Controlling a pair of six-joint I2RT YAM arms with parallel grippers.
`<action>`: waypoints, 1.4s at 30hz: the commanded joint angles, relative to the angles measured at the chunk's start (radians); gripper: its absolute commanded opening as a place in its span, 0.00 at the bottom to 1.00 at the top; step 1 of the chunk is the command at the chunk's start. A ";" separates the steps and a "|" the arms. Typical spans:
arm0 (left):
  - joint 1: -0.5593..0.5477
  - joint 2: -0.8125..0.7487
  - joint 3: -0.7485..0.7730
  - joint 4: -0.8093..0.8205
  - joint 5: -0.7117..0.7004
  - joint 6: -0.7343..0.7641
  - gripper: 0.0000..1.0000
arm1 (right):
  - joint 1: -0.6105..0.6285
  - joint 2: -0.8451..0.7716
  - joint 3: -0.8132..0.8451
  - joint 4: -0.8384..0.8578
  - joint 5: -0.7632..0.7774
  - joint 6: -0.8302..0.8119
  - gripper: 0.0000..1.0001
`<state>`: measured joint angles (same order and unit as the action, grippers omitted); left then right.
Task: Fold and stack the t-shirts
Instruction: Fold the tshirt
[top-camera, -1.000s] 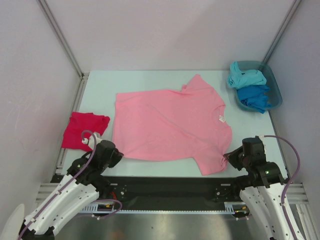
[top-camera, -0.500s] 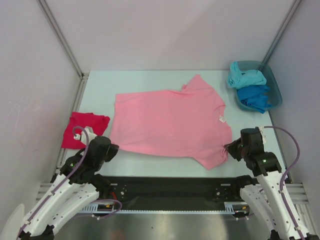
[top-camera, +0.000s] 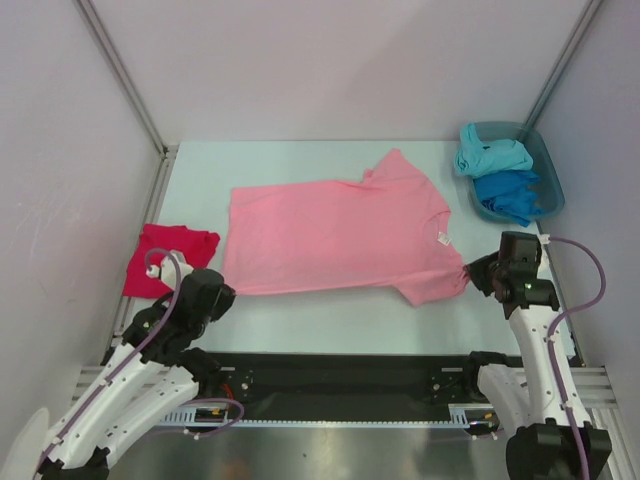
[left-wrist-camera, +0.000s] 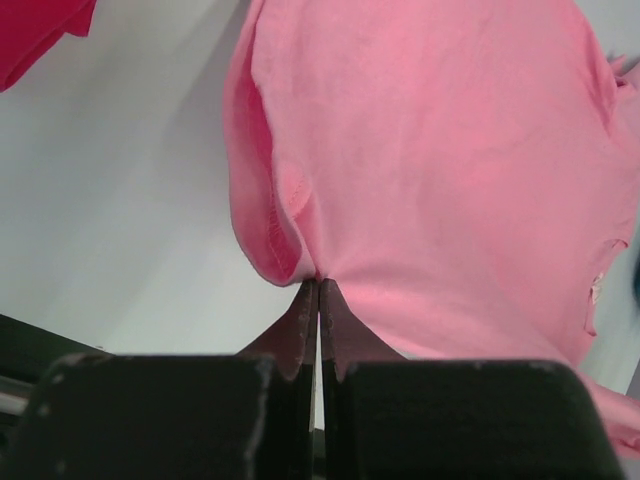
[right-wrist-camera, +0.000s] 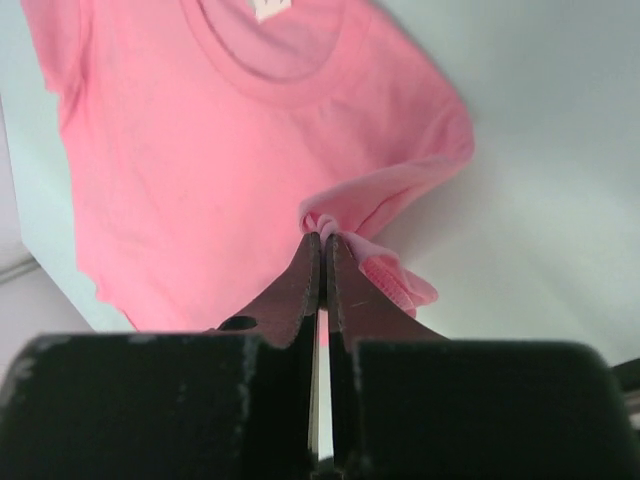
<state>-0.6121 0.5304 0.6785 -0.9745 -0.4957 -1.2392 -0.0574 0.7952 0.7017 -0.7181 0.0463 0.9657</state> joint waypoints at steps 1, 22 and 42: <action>0.009 0.005 -0.023 0.003 -0.009 0.000 0.00 | -0.076 0.013 0.027 0.069 -0.034 -0.065 0.00; 0.034 0.204 0.016 0.106 -0.089 0.030 0.00 | -0.134 0.180 0.002 0.239 -0.122 -0.035 0.00; 0.193 0.388 0.023 0.321 -0.063 0.162 0.00 | -0.070 0.433 0.099 0.358 -0.106 -0.010 0.00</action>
<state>-0.4377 0.8982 0.6765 -0.7063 -0.5358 -1.1202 -0.1322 1.2121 0.7692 -0.4145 -0.0811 0.9424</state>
